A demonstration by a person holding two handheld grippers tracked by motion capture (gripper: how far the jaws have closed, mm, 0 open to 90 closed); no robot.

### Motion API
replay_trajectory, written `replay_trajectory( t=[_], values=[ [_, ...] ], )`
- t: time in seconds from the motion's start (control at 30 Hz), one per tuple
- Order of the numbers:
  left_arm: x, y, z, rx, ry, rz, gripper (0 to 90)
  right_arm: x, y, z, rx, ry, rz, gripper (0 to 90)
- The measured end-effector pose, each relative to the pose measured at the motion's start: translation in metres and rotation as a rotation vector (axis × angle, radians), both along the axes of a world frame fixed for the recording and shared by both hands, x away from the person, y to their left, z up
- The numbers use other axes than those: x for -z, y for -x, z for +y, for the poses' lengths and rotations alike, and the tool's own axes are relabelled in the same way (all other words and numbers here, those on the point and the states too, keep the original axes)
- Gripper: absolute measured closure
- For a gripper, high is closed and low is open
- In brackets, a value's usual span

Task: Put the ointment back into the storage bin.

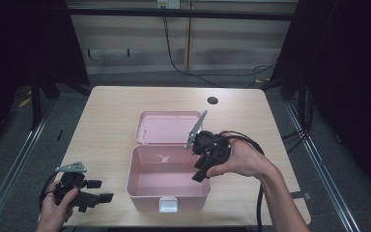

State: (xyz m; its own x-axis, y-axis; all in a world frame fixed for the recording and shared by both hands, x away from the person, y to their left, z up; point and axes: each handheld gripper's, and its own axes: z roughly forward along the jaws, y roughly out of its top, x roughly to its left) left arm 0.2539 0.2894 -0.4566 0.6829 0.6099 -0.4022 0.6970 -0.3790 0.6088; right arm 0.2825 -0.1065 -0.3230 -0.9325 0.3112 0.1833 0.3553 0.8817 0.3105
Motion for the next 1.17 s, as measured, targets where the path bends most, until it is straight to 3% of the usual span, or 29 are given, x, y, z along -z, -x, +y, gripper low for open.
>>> replay_trajectory(
  t=[0.13,0.57,0.9,1.0,1.17],
  values=[
    [0.0,0.0,0.0,0.006,-0.007,-0.006,16.7,-0.001,0.003,-0.01,0.027,0.0,-0.004,54.9],
    [0.001,0.0,-0.001,0.003,-0.011,-0.004,16.7,0.001,0.013,-0.039,0.043,0.013,-0.023,52.6],
    [0.001,-0.001,0.0,0.004,-0.014,-0.004,16.7,0.015,0.02,-0.063,0.095,0.023,-0.007,45.3],
    [0.001,-0.001,0.0,0.006,-0.013,-0.001,16.8,0.024,0.022,-0.072,0.148,0.013,-0.002,39.9],
    [0.001,-0.001,-0.001,0.005,-0.014,-0.003,16.8,0.035,0.023,-0.079,0.177,0.003,-0.008,34.2]
  ],
)
